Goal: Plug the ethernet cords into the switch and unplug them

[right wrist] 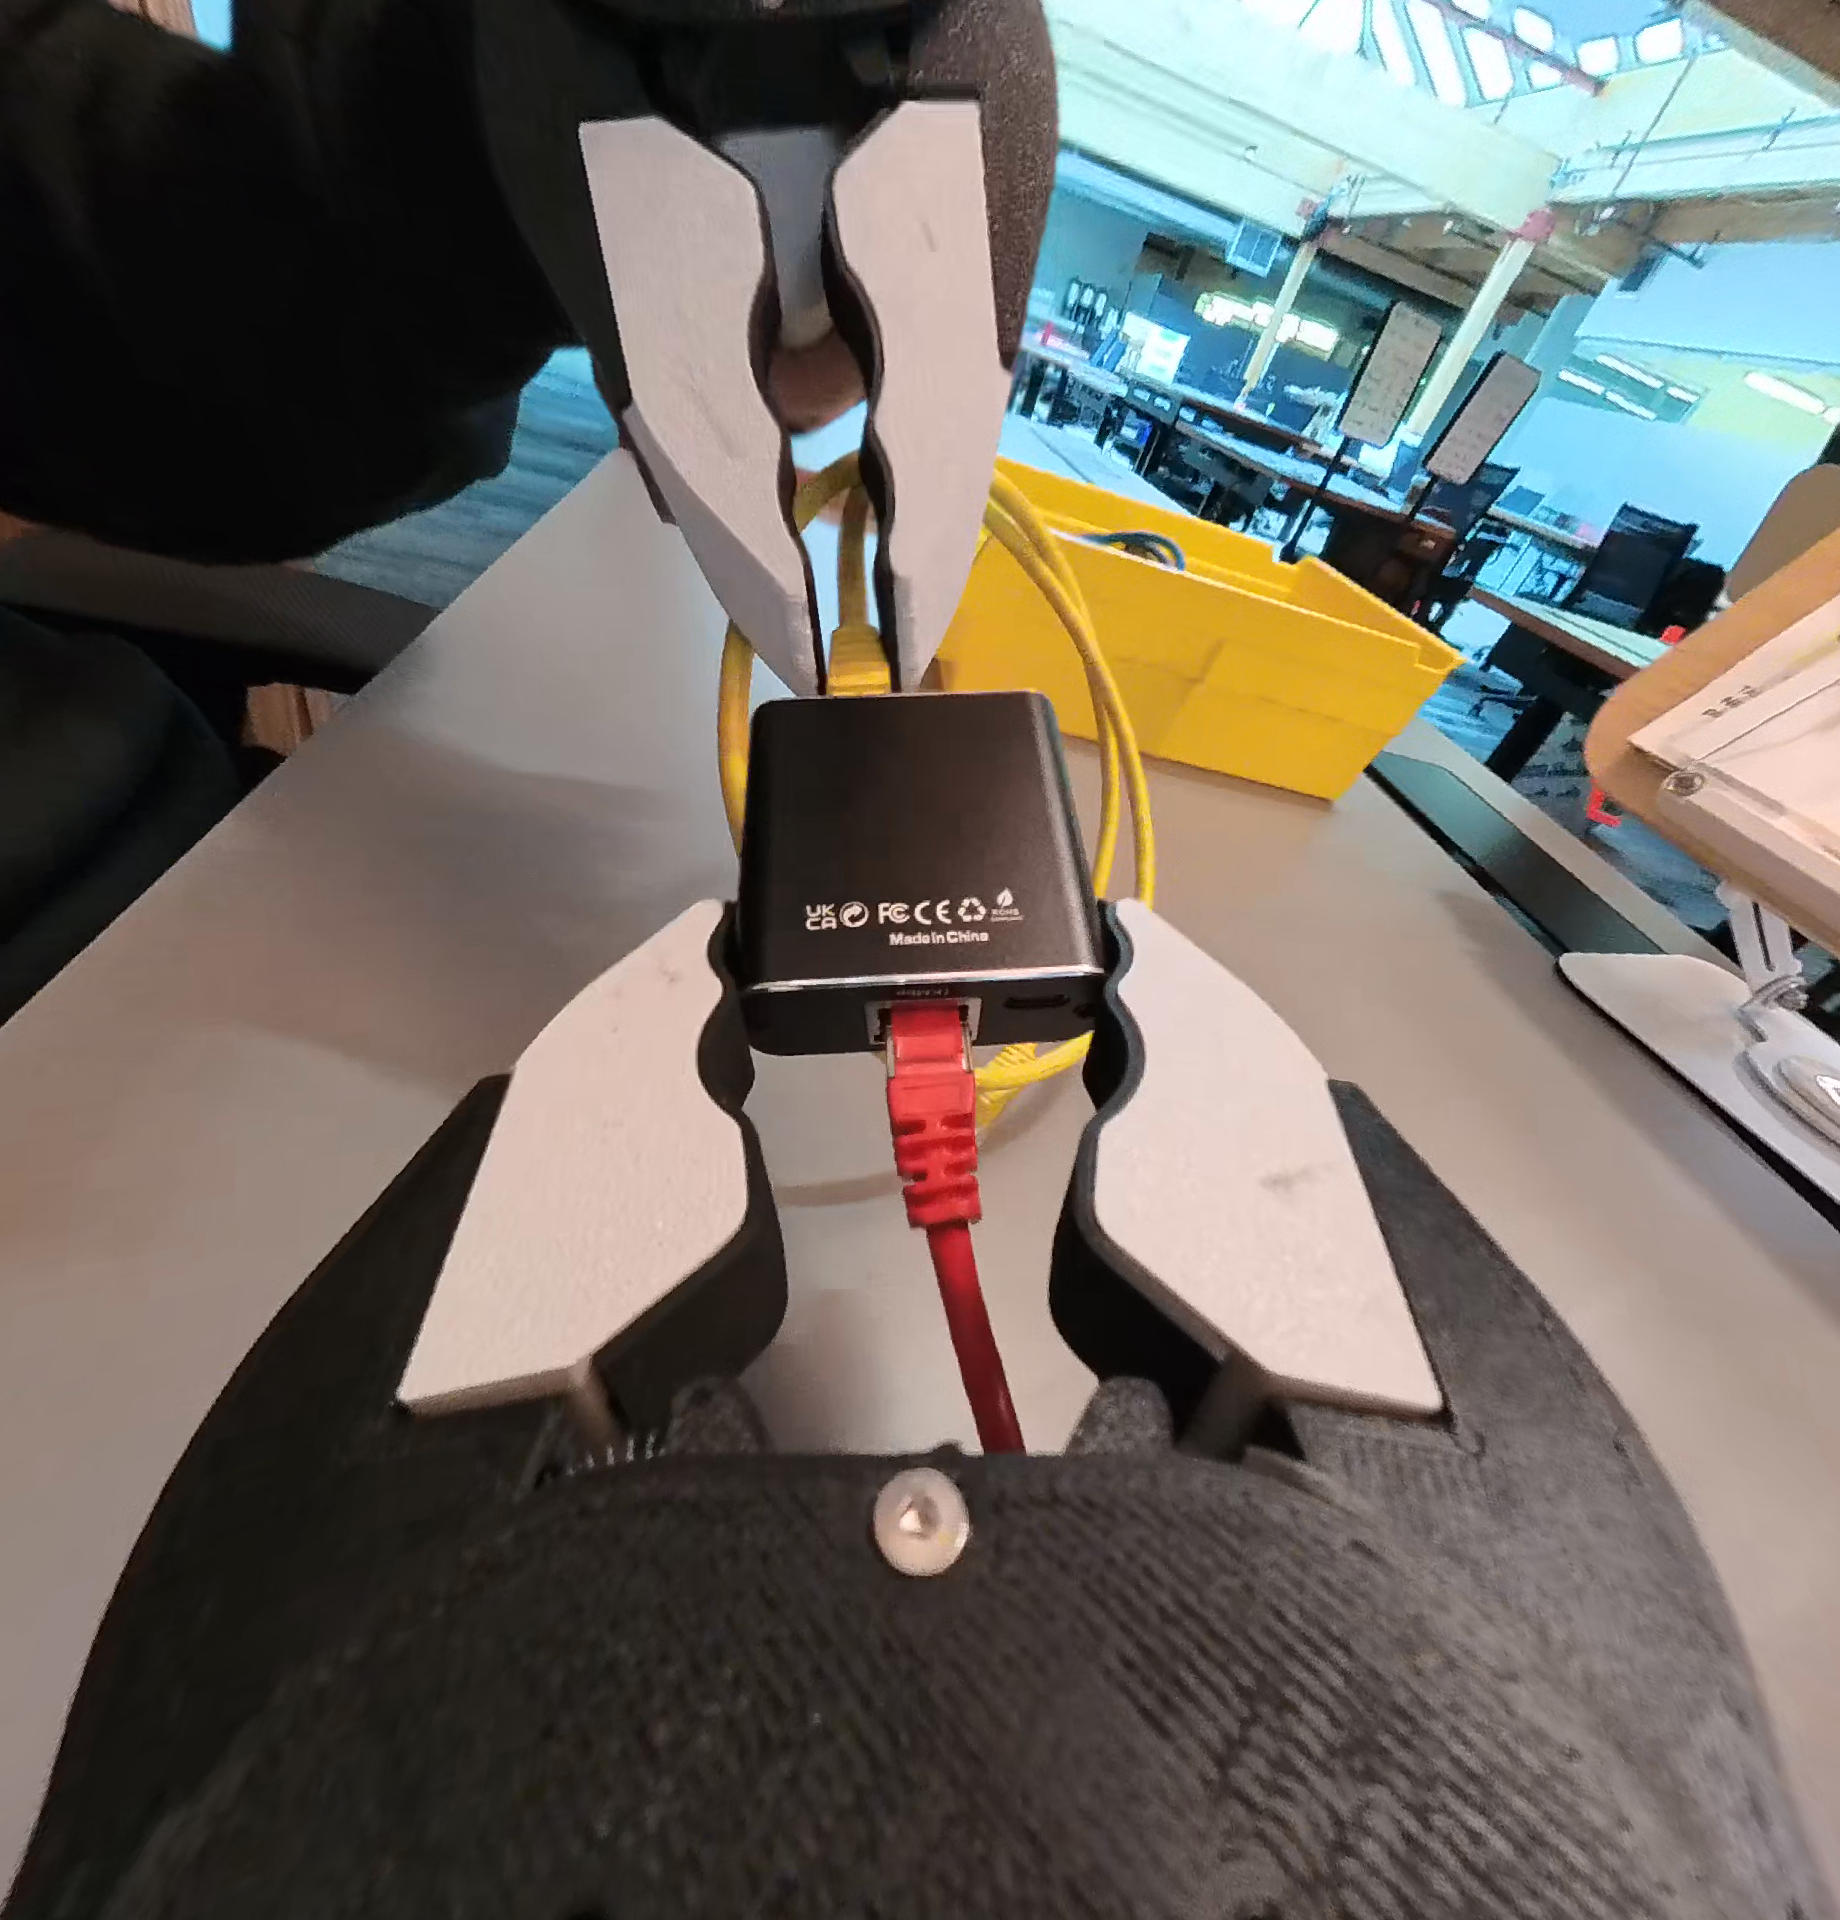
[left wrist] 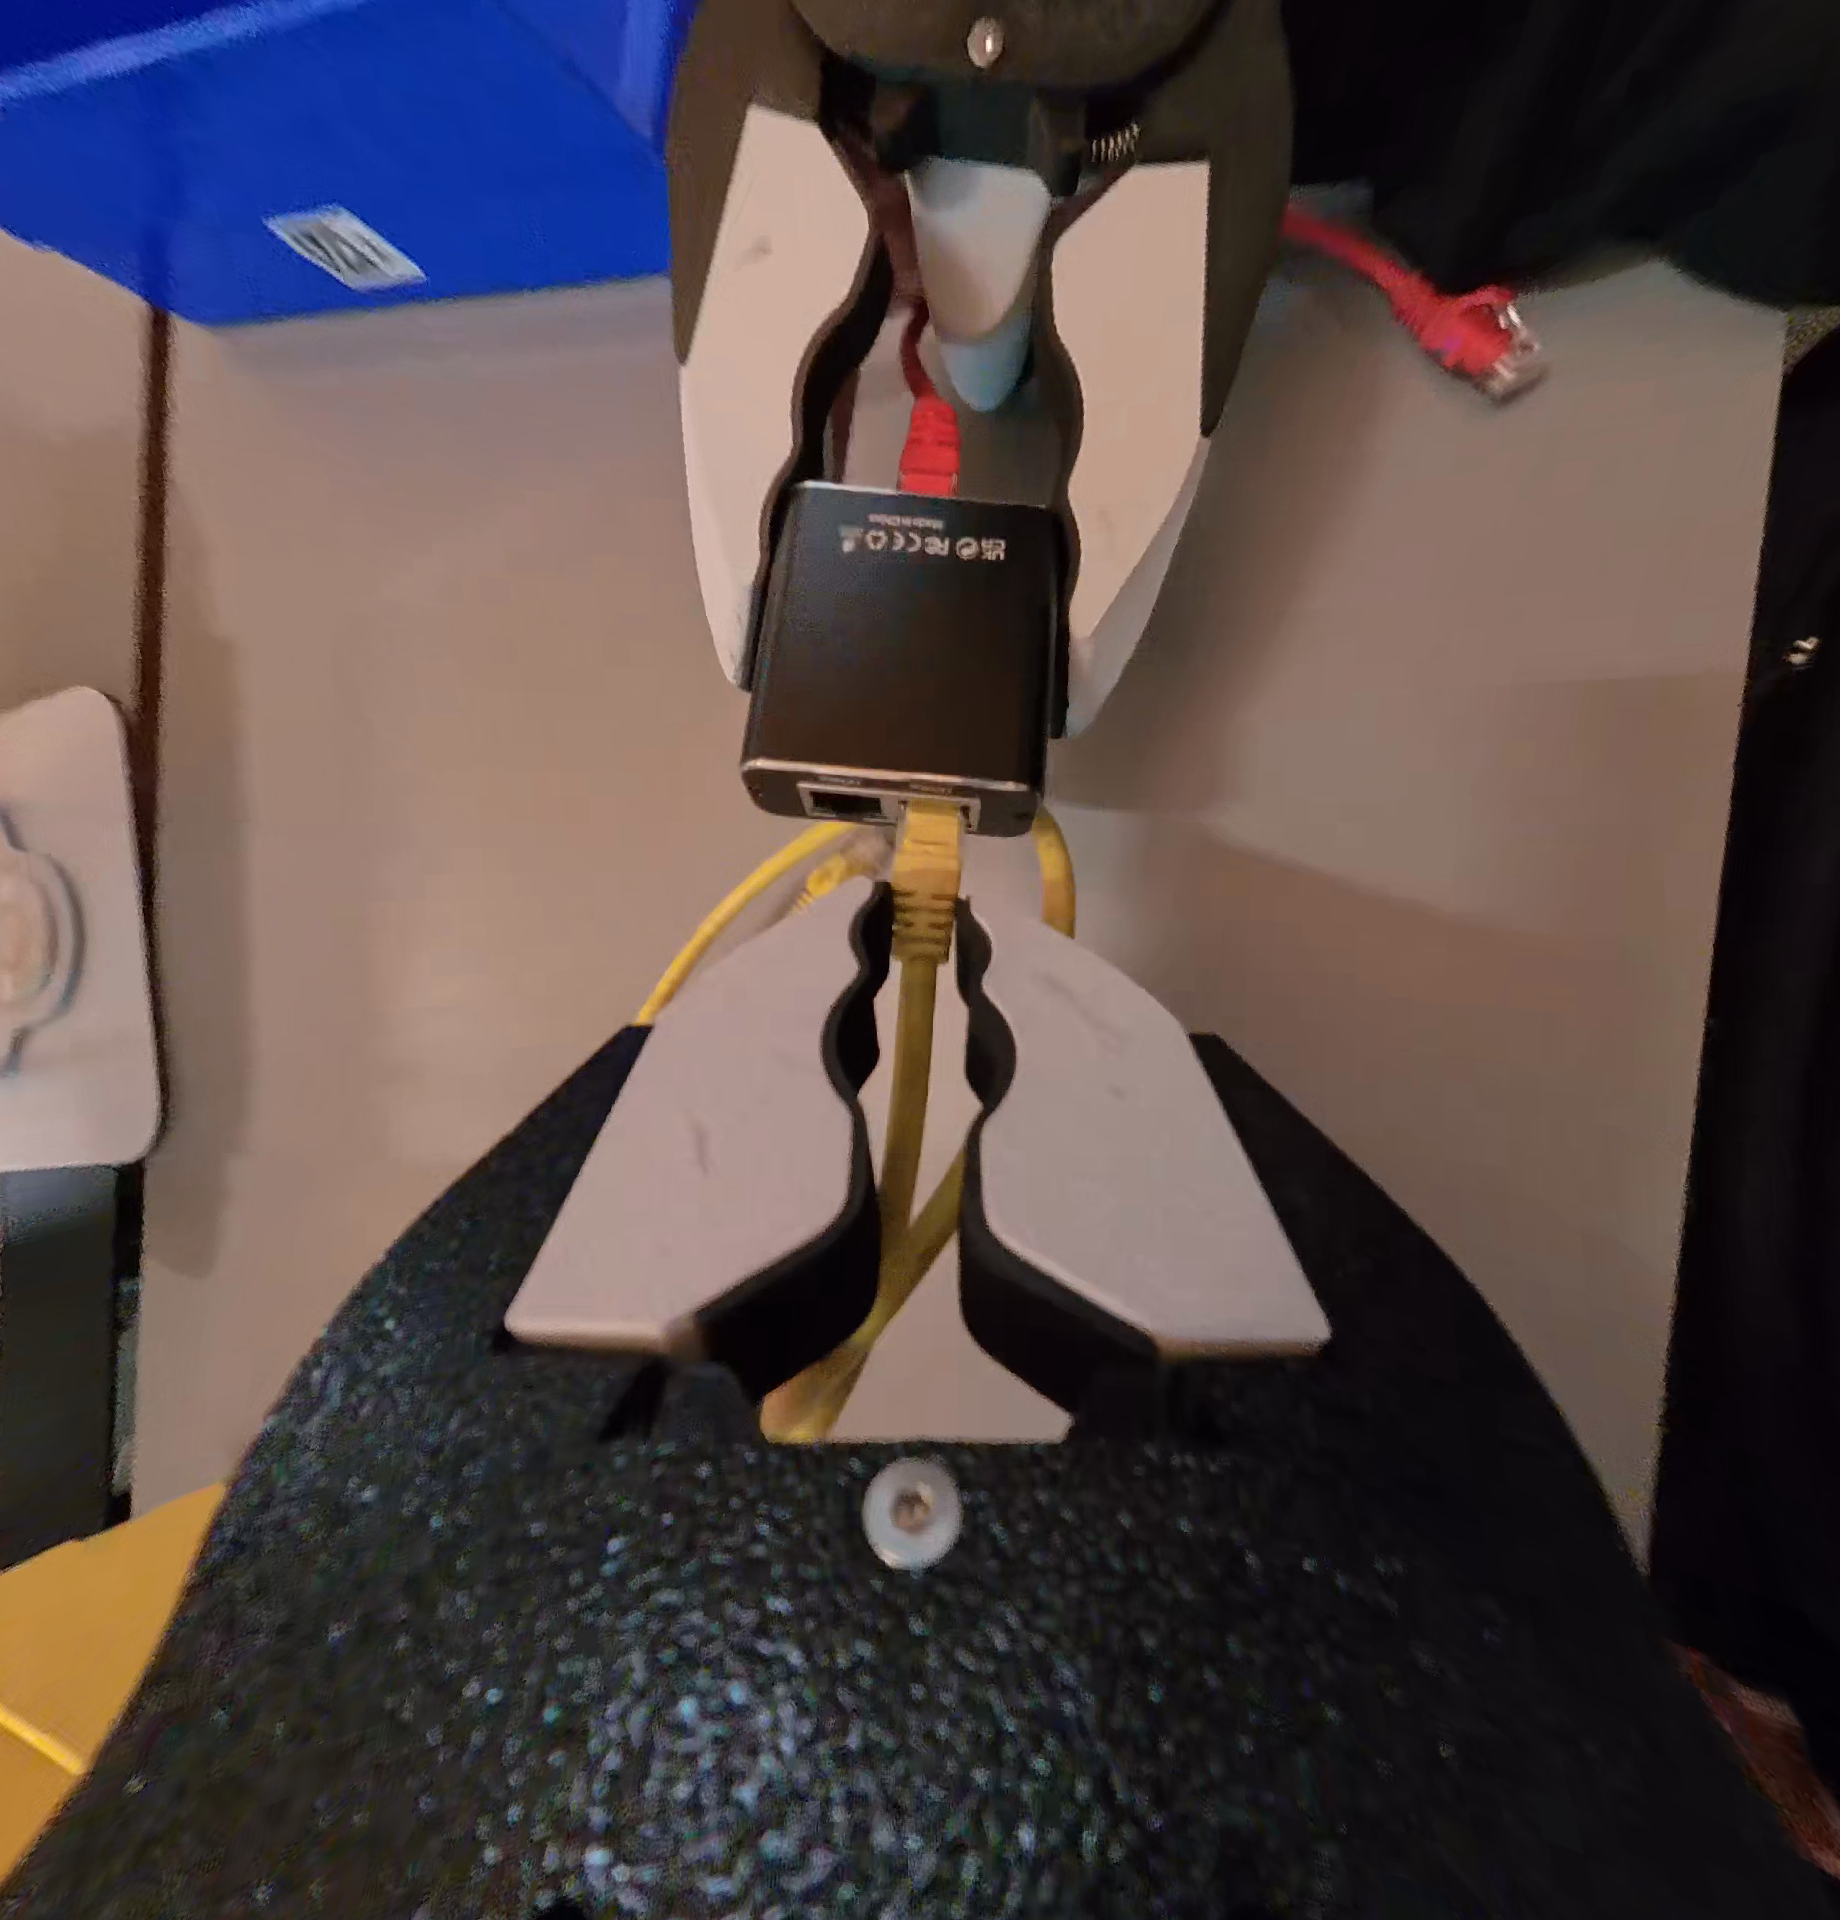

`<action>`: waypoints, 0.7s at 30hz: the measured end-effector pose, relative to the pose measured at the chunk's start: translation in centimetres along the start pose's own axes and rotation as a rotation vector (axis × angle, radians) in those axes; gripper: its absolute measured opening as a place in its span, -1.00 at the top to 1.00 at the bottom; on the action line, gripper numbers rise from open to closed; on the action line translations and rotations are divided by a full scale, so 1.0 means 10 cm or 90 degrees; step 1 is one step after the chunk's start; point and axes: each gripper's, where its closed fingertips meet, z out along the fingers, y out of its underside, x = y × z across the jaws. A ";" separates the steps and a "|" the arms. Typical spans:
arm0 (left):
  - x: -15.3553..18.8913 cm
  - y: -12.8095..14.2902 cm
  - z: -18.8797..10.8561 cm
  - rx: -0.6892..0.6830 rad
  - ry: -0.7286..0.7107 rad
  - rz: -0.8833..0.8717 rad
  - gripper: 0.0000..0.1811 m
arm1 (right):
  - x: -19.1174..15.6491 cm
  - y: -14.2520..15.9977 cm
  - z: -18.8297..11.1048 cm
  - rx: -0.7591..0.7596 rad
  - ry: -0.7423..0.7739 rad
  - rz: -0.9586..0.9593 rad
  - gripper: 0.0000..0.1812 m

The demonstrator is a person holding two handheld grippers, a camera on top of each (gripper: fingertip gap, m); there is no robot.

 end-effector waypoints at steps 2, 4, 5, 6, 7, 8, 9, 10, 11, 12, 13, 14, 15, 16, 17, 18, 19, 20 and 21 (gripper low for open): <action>-0.04 -0.11 -0.04 0.062 -0.027 -0.007 0.83 | 0.06 -0.03 -0.03 0.021 0.022 0.011 0.31; -0.17 -0.25 -0.20 0.144 -0.077 -0.034 0.76 | 0.12 -0.02 -0.06 0.019 0.044 0.018 0.31; -0.27 -0.27 -0.34 0.177 -0.110 -0.047 0.73 | 0.15 0.00 -0.08 0.015 0.055 0.021 0.31; -0.38 -0.25 -0.50 0.203 -0.142 -0.058 0.70 | 0.17 0.00 -0.09 0.015 0.062 0.023 0.31; -0.50 -0.18 -0.67 0.224 -0.172 -0.073 0.67 | 0.18 0.00 -0.10 0.018 0.061 0.024 0.31; -0.61 -0.06 -0.83 0.230 -0.195 -0.090 0.64 | 0.17 -0.01 -0.11 0.022 0.059 0.024 0.31; -0.75 0.13 -0.97 0.214 -0.220 -0.105 0.64 | 0.17 -0.01 -0.11 0.021 0.059 0.025 0.31; -0.92 0.40 -1.08 0.174 -0.258 -0.113 0.63 | 0.17 0.00 -0.10 0.018 0.059 0.026 0.31; -1.11 0.72 -1.18 0.113 -0.307 -0.107 0.61 | 0.17 0.01 -0.09 0.013 0.057 0.025 0.31; -1.30 1.09 -1.27 0.042 -0.357 -0.093 0.59 | 0.16 0.01 -0.08 0.009 0.055 0.022 0.31; -1.47 1.47 -1.34 -0.030 -0.391 -0.088 0.57 | 0.16 0.02 -0.07 0.007 0.054 0.019 0.31; -1.61 1.88 -1.39 -0.106 -0.409 -0.104 0.55 | 0.15 0.02 -0.07 0.004 0.052 0.018 0.31; -1.73 2.28 -1.45 -0.185 -0.426 -0.144 0.53 | 0.15 0.02 -0.06 0.002 0.052 0.017 0.31; -1.83 2.67 -1.53 -0.263 -0.444 -0.190 0.51 | 0.15 0.02 -0.06 0.002 0.052 0.018 0.31; -1.89 3.01 -1.58 -0.330 -0.449 -0.231 0.49 | 0.15 0.03 -0.06 0.002 0.050 0.019 0.31; -1.91 3.31 -1.60 -0.378 -0.442 -0.276 0.50 | 0.15 0.03 -0.06 0.001 0.049 0.020 0.31; -1.88 3.58 -1.59 -0.419 -0.420 -0.338 0.52 | 0.15 0.03 -0.06 0.002 0.050 0.022 0.31; -1.82 3.81 -1.57 -0.460 -0.396 -0.409 0.51 | 0.15 0.02 -0.06 0.003 0.049 0.022 0.31; -1.77 3.99 -1.57 -0.495 -0.393 -0.473 0.51 | 0.15 0.02 -0.06 0.004 0.048 0.022 0.31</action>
